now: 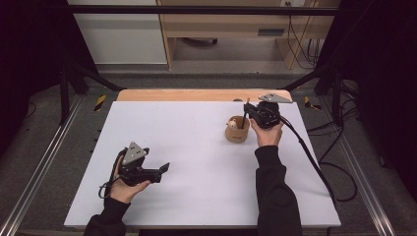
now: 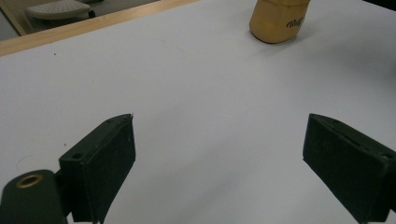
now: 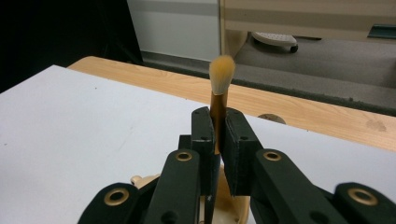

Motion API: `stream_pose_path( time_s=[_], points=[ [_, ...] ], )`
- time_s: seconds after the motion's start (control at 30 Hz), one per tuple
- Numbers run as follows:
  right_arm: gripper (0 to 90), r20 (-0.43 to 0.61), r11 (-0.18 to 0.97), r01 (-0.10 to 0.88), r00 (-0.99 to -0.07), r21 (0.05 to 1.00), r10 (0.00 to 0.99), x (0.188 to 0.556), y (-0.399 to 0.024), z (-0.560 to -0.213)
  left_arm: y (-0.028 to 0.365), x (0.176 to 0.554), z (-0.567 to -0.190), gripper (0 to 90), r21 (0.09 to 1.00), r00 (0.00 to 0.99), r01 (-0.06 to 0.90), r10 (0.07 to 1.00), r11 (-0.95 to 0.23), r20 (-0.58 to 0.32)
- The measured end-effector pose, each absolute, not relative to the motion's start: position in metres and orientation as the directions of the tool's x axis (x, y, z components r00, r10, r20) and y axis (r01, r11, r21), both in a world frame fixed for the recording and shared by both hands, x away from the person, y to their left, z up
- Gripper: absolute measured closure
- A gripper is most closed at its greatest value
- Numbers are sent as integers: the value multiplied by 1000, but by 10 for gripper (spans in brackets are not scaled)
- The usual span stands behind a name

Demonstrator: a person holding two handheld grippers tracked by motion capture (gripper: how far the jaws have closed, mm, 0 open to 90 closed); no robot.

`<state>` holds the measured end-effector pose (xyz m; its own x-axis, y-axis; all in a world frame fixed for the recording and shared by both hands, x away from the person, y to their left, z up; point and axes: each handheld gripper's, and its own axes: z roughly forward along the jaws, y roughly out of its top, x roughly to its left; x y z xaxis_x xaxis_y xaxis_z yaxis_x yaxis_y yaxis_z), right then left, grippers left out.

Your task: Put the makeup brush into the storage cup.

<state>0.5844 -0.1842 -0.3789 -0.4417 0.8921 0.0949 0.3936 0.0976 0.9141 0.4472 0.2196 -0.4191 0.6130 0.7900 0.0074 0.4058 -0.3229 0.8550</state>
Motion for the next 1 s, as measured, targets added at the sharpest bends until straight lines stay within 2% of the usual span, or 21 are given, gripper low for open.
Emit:
stream_pose_path(
  time_s=[1.0],
  points=[
    [815, 105, 105, 443, -423, 891, 900, 587, -182, -399, 219, 447, -419, 91, 853, 616, 405, 788, -328, 10]
  ],
)
